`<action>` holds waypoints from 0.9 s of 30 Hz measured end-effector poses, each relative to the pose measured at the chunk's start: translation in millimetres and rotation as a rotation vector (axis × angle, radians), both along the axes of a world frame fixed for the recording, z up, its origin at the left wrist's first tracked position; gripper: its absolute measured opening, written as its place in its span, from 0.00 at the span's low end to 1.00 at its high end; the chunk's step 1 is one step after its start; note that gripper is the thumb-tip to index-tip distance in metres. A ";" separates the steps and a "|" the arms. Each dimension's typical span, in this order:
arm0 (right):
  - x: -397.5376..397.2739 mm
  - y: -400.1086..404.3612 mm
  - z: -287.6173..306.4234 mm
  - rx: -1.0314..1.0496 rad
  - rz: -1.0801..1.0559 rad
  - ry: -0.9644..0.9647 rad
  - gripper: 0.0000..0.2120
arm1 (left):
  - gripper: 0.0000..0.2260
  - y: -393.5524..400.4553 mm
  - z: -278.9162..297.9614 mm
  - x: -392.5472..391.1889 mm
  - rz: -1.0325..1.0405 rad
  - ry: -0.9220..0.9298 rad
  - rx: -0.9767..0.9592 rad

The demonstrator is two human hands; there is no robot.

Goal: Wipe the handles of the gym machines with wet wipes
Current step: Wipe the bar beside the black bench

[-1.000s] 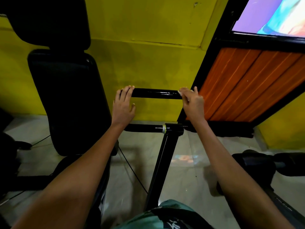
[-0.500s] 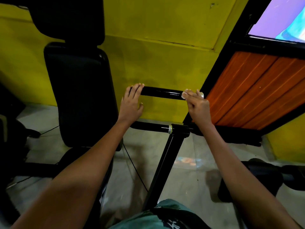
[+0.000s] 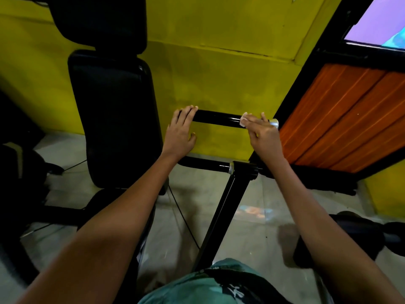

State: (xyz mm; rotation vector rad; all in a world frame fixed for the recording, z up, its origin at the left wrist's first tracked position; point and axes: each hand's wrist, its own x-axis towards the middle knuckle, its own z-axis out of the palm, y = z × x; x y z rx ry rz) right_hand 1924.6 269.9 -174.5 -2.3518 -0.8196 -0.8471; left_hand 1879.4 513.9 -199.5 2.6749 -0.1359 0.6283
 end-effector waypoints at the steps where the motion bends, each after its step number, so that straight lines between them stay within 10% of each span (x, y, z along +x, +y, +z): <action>1: -0.3 5.4 -0.5 0.026 -0.013 0.010 0.10 | 0.32 -0.6 -0.6 0.3 0.003 0.003 0.001; 27: 21.7 -22.0 18.1 -0.101 0.230 0.107 0.11 | 0.38 -48.4 -9.2 -16.6 0.313 0.007 -0.115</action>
